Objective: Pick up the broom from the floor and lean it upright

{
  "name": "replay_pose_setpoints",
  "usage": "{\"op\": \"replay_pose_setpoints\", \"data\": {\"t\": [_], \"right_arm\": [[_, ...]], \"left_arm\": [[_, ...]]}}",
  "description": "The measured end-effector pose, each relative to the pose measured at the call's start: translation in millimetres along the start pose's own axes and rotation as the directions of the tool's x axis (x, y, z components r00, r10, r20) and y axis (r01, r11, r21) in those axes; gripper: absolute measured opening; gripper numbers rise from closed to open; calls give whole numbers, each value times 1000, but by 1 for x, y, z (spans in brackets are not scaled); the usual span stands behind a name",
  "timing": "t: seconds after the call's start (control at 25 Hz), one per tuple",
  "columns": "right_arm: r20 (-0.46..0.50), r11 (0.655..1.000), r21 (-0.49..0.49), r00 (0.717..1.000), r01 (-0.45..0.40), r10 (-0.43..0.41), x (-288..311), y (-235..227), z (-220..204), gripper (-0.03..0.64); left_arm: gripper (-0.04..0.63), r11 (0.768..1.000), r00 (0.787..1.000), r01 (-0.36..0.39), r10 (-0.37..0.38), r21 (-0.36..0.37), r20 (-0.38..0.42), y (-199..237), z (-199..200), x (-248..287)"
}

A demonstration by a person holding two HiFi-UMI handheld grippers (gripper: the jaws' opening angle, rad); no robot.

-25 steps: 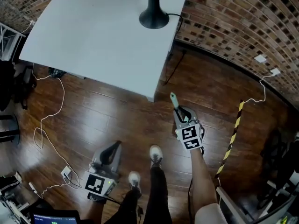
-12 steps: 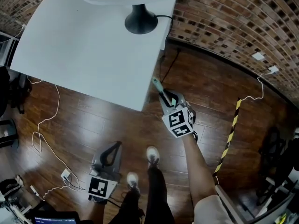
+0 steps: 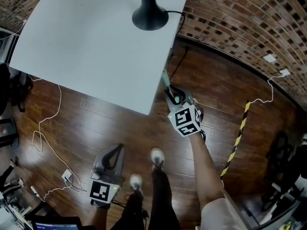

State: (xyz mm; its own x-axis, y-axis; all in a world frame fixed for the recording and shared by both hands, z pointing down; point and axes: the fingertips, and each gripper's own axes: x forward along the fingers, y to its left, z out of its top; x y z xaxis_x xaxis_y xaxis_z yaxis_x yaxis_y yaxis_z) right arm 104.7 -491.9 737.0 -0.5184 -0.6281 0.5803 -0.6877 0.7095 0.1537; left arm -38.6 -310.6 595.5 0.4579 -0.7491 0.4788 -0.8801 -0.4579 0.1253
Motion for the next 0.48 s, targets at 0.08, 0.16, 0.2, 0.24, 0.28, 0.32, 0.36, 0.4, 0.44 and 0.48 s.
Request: {"op": "replay_pose_setpoints", "data": {"t": [0.08, 0.16, 0.2, 0.24, 0.28, 0.32, 0.36, 0.4, 0.44, 0.48], "right_arm": [[3, 1000, -9, 1000, 12, -12, 0, -2, 0, 114], [6, 1000, -12, 1000, 15, -15, 0, -4, 0, 123], [7, 1000, -11, 1000, 13, -13, 1, -6, 0, 127], [8, 1000, -11, 1000, 11, -11, 2, -7, -1, 129], [7, 1000, -12, 1000, 10, -10, 3, -10, -2, 129], [6, 1000, -13, 1000, 10, -10, 4, -12, -2, 132], [6, 1000, -11, 1000, 12, -12, 5, -14, -2, 133], [8, 1000, -8, 1000, 15, -15, 5, -16, -2, 135], [8, 1000, -2, 1000, 18, -18, 5, -19, -2, 135], [7, 1000, 4, 1000, 19, -19, 5, -20, -2, 135]], "left_arm": [[0, 1000, 1000, -3, 3, -3, -13, 0, -3, 1], [0, 1000, 1000, -7, 6, -12, -19, 2, -5, 3], [0, 1000, 1000, -8, 7, -15, -18, 2, -5, 4], [0, 1000, 1000, -8, 8, -17, -16, 3, -5, 6], [0, 1000, 1000, -10, 9, -20, -14, 4, -5, 7], [0, 1000, 1000, -11, 11, -23, -15, 5, -5, 8], [0, 1000, 1000, -13, 12, -26, -17, 5, -6, 8], [0, 999, 1000, -13, 12, -30, -18, 6, -6, 8], [0, 999, 1000, -12, 11, -32, -20, 7, -6, 9], [0, 999, 1000, -11, 11, -32, -21, 7, -7, 10]]}}
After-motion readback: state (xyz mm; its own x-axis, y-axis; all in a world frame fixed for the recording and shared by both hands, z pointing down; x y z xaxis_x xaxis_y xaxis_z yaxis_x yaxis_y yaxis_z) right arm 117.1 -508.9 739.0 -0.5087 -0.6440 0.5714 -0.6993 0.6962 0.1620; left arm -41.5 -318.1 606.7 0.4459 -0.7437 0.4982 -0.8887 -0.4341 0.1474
